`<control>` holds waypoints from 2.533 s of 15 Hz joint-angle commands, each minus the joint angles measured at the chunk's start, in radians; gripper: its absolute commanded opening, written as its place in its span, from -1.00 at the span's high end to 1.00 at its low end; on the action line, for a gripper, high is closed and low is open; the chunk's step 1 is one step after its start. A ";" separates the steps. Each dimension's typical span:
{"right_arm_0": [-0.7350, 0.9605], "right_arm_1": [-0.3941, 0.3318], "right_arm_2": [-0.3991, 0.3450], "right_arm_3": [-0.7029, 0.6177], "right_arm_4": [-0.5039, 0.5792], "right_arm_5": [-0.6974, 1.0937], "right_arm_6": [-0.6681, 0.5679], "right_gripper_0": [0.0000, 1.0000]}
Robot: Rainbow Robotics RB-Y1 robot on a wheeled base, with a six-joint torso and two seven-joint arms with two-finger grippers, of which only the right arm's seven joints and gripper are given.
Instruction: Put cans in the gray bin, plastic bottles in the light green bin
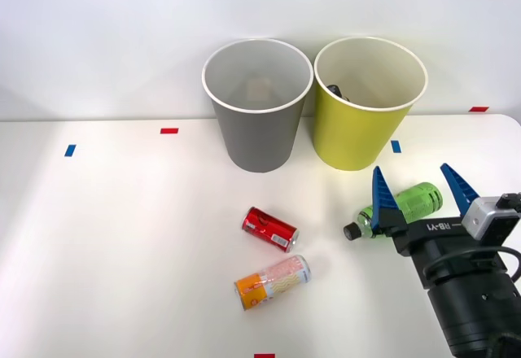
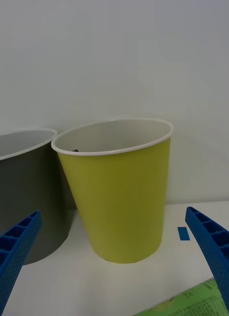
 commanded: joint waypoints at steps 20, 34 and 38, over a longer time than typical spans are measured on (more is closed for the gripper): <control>0.186 0.206 -0.003 0.226 0.949 -0.273 -0.765 -1.00; 0.485 0.116 0.052 0.231 1.185 -0.457 -0.894 -1.00; 0.505 0.154 0.072 0.324 1.187 -0.514 -0.874 -1.00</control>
